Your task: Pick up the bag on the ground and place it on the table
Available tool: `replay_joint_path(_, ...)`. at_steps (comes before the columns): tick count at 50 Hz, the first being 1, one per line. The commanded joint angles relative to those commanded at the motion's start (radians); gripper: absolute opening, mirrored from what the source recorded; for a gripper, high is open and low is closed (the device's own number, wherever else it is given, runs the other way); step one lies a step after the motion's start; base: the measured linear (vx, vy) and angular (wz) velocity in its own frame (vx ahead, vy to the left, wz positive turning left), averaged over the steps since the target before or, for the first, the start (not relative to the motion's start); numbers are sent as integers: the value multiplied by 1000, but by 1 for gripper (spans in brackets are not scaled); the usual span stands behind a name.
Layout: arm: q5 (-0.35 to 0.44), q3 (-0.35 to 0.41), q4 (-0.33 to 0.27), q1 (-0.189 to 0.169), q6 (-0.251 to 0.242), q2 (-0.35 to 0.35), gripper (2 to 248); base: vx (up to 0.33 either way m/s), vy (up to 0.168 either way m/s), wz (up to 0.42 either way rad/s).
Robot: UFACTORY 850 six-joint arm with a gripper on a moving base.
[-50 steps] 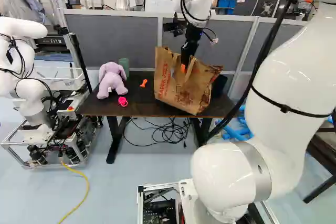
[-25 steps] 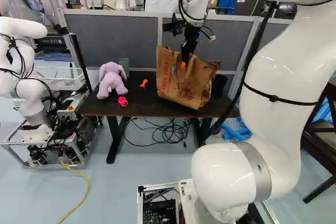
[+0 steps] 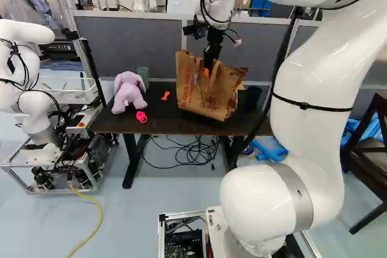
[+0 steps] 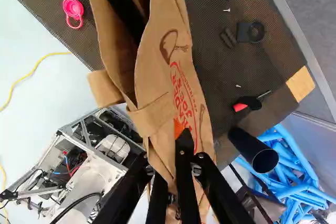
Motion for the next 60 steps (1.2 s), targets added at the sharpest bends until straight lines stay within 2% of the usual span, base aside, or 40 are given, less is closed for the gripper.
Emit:
replay_joint_path(17,0,-32,0,3,0,-49,21,0,0,0)
replay_joint_path(60,0,-41,0,3,0,-154,21,0,0,0)
